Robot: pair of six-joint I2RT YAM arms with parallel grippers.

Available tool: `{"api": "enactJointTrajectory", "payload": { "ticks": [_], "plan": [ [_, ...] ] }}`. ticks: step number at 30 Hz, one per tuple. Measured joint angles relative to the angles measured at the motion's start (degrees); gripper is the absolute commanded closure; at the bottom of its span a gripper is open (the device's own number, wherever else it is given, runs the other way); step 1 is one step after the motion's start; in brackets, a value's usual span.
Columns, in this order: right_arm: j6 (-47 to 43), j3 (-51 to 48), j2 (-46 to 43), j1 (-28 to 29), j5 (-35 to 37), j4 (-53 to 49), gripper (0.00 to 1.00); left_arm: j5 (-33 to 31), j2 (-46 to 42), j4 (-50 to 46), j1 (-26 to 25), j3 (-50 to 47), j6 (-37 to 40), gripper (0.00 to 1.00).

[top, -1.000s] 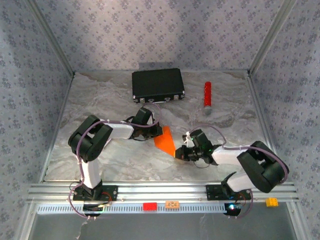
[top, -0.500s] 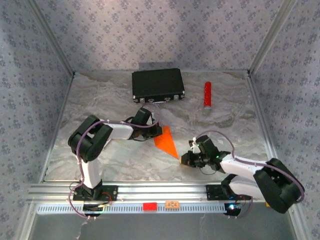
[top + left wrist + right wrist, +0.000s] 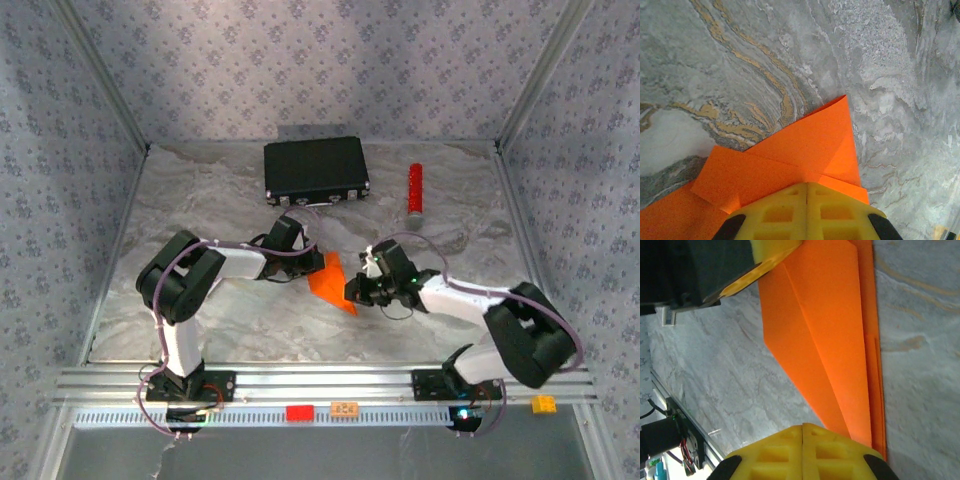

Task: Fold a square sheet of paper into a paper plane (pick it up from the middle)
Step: Fourth fold the wing at the center of the table.

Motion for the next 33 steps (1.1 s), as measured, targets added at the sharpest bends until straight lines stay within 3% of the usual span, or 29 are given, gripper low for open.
{"api": "enactJointTrajectory", "payload": {
  "ticks": [8,24,33],
  "plan": [
    [-0.31,2.64,7.32,-0.09,-0.17,2.19,0.95,0.00,0.00,-0.02,0.00,0.02,0.02,0.98],
    [0.28,-4.96,6.08,-0.31,1.16,11.08,1.00,-1.81,-2.64,-5.46,-0.04,1.27,0.22,0.94],
    [0.70,-5.29,5.95,-0.31,1.20,11.50,1.00,-2.62,-4.85,-6.19,-5.29,1.49,-1.99,0.96]
  ]
}}
